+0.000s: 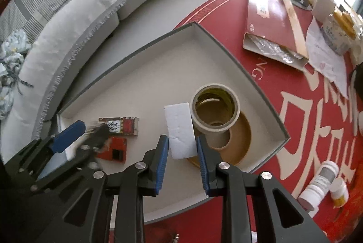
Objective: Organize rigid objects
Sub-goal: 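Open both tools to drop the block and clamp into the tray, then move the left tool to the white plug while the right tool approaches another hose clamp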
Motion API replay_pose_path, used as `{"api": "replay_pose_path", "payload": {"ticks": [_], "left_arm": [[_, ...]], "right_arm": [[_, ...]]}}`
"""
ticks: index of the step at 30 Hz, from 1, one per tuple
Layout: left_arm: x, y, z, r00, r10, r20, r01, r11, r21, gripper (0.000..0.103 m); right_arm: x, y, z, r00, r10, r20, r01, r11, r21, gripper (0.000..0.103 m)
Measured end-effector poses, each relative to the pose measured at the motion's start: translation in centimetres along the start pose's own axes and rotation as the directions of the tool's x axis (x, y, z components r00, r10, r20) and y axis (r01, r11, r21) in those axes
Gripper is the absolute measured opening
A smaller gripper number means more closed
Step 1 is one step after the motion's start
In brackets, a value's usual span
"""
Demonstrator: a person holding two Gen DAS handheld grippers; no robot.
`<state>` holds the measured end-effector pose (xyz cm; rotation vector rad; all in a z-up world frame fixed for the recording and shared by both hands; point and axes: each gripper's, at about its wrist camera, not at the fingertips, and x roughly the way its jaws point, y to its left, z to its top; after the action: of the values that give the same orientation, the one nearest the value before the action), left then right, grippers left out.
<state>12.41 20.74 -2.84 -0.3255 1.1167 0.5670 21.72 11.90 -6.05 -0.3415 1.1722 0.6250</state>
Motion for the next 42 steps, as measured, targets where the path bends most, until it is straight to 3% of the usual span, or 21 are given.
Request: {"api": "replay_pose_path", "payload": {"ticks": [1,3,4,6,10,13,18,24,27,30,35,39,41,42], "left_arm": [[0.0,0.2,0.0,1.000,0.006,-0.002,-0.006,1.000,-0.006,0.075],[0.1,0.8,-0.1,1.000,-0.022,-0.007,0.022,0.999,-0.027,0.097],[0.0,1.1,-0.2,0.999,-0.038,-0.006,0.038,0.999,-0.037,0.101],[-0.4,1.2,-0.5,0.999,-0.034,0.005,0.034,0.998,-0.046,0.103],[-1.6,0.9,-1.2,0.999,-0.045,0.023,0.046,0.998,-0.040,0.103],[-2.6,0.3,-2.4,0.997,-0.075,0.024,0.075,0.997,-0.009,0.103],[-5.2,-2.4,-6.3,0.989,-0.136,0.052,0.128,0.983,0.131,0.103],[-6.7,-3.5,-10.6,0.977,-0.205,0.050,0.196,0.970,0.145,0.103],[-7.4,-2.2,-11.8,0.979,-0.191,0.074,0.184,0.979,0.092,0.103],[-7.9,0.1,-12.5,0.982,-0.170,0.076,0.172,0.985,-0.014,0.103],[-8.8,4.1,-12.3,0.991,-0.075,0.113,0.096,0.978,-0.186,0.103],[-8.5,6.2,-12.1,0.993,-0.053,0.103,0.077,0.968,-0.240,0.103],[-8.3,6.6,-12.1,0.995,-0.045,0.092,0.066,0.969,-0.238,0.103],[-8.1,6.6,-12.1,0.995,-0.046,0.086,0.065,0.970,-0.232,0.103]], "right_arm": [[-0.2,-0.3,-0.2,1.000,-0.030,0.003,0.030,1.000,0.004,0.044],[-0.5,-1.0,-0.3,0.998,-0.065,0.022,0.065,0.997,0.029,0.063],[-1.0,-1.7,-0.7,0.998,-0.054,0.042,0.052,0.997,0.052,0.075],[-2.5,-3.4,-2.1,0.997,-0.010,0.080,0.002,0.995,0.103,0.082],[-3.9,-4.5,-4.9,0.995,-0.018,0.095,0.007,0.993,0.115,0.082],[-4.1,-3.7,-8.0,0.996,-0.034,0.078,0.030,0.998,0.062,0.082],[-4.1,-4.6,-12.9,0.995,-0.082,0.052,0.078,0.994,0.080,0.082],[-3.7,-7.5,-15.2,0.994,-0.111,0.000,0.111,0.986,0.124,0.082],[-3.5,-7.6,-15.4,0.995,-0.104,0.000,0.103,0.987,0.123,0.082],[-3.0,-6.3,-15.1,0.999,-0.032,0.008,0.031,0.994,0.107,0.082],[-1.7,-0.4,-14.6,0.998,0.031,0.045,-0.027,0.995,-0.099,0.082],[-0.1,2.8,-14.1,0.999,0.036,0.033,-0.028,0.978,-0.206,0.081],[0.8,3.5,-14.0,0.999,0.034,-0.001,-0.033,0.976,-0.217,0.067],[0.7,4.1,-14.0,1.000,0.001,0.012,0.001,0.971,-0.237,0.058]]}}
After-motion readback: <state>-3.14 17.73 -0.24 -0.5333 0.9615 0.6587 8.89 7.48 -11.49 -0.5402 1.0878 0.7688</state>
